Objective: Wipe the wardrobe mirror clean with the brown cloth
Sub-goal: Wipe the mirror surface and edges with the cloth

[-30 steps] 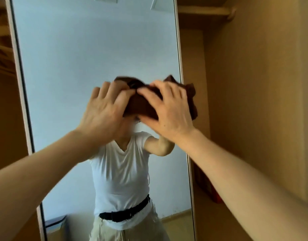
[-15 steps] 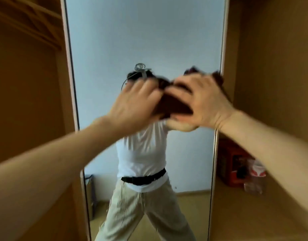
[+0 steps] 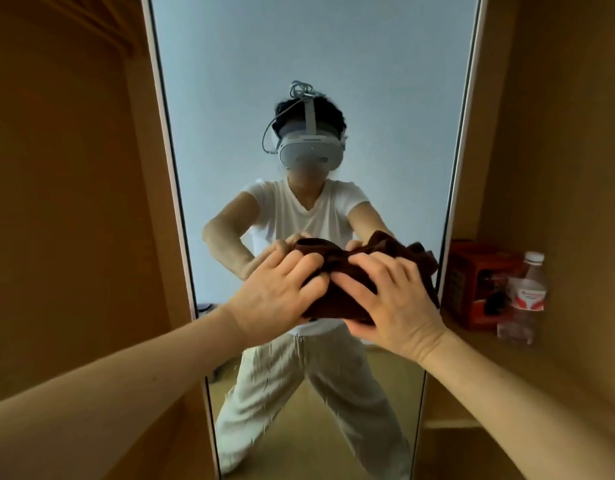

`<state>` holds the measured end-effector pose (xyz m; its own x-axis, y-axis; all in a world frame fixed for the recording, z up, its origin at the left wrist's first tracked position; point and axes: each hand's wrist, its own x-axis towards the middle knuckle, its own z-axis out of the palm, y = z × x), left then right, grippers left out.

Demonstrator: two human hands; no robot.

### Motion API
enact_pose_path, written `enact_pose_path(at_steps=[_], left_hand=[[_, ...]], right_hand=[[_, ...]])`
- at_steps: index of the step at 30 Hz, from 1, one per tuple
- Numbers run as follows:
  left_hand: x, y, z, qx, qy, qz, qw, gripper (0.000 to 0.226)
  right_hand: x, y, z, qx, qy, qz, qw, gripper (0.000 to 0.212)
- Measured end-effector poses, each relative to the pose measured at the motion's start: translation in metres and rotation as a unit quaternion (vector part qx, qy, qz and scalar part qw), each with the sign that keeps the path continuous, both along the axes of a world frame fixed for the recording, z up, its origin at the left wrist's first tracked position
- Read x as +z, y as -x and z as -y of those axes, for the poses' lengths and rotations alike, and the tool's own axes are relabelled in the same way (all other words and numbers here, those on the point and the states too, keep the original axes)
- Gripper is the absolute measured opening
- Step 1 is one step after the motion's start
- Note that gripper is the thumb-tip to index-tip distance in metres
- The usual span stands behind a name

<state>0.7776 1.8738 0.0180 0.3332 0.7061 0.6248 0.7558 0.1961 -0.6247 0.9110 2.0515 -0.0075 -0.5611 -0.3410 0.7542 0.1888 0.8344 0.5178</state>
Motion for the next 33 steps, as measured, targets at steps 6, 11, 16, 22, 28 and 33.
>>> enact_pose_path(at_steps=[6,11,16,22,28,33], left_hand=[[0.093,-0.004,0.001,0.034,-0.042,-0.057,0.997,0.03],[0.14,-0.001,0.004,0.029,-0.105,0.005,0.994,0.053],[0.058,0.008,0.006,-0.005,-0.09,0.049,0.995,0.043],[-0.023,0.0,0.012,0.016,0.006,0.057,0.998,0.025],[0.093,0.0,0.015,0.062,-0.077,-0.012,0.995,0.039],[0.132,0.001,0.012,0.063,-0.135,0.029,0.988,0.052]], right_hand=[[0.109,-0.003,-0.012,0.025,-0.04,0.023,0.999,0.071],[0.154,0.01,-0.009,0.013,-0.043,-0.076,0.996,0.065],[0.058,0.022,-0.004,0.034,-0.009,-0.093,0.995,0.066],[-0.002,0.006,-0.005,0.035,-0.07,0.068,0.995,0.065],[0.123,0.009,-0.003,0.05,-0.086,0.007,0.995,0.069],[0.154,0.017,0.006,0.017,-0.046,-0.099,0.994,0.059]])
